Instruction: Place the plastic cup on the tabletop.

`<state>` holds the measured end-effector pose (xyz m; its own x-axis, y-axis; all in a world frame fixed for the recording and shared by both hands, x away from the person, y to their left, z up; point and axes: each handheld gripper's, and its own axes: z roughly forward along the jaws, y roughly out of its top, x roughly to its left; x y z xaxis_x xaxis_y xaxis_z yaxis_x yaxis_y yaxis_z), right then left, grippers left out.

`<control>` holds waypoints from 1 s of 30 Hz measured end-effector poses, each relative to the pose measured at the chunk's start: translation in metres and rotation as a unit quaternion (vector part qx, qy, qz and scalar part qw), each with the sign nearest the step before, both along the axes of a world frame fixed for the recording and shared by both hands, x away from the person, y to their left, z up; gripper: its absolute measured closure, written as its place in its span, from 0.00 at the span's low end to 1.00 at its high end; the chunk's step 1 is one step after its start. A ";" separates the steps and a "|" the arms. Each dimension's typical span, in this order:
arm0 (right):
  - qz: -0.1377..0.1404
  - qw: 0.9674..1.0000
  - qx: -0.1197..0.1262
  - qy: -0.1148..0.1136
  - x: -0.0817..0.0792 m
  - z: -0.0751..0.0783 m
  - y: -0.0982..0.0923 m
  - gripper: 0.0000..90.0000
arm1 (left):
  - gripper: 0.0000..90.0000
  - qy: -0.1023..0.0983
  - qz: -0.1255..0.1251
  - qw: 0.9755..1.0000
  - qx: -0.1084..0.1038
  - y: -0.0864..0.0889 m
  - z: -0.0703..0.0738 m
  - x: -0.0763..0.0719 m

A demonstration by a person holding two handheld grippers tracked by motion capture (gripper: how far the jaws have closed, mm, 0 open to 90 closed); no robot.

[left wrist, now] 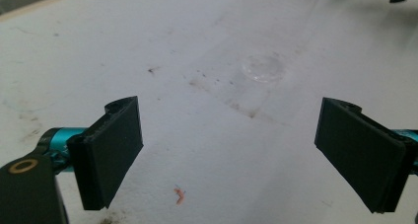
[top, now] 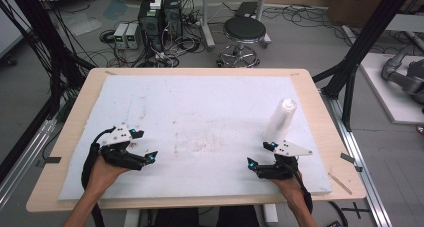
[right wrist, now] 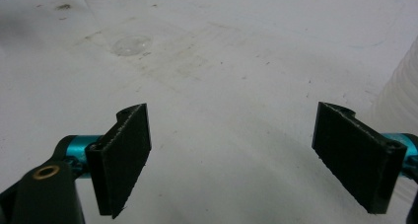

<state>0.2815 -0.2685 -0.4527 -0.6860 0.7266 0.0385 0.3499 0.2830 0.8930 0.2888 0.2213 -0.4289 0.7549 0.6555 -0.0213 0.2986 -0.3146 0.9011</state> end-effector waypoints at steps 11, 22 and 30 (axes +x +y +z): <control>-0.009 1.000 0.005 -0.018 -0.004 0.000 -0.001 0.16 | 0.12 -0.044 0.081 0.994 -0.052 0.005 -0.026 -0.019; -0.014 0.999 0.014 -0.026 -0.005 0.000 -0.002 0.16 | 0.12 -0.040 0.093 0.994 -0.051 0.001 -0.035 -0.021; -0.017 0.999 0.020 -0.034 -0.007 0.000 -0.004 0.16 | 0.12 -0.037 0.098 0.992 -0.064 0.005 -0.036 -0.020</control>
<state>0.2747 -0.2727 -0.4525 -0.6623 0.7489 0.0220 0.2978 0.2361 0.9250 0.2689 0.2268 -0.4651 0.6164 0.7849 -0.0641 0.2747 -0.1380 0.9516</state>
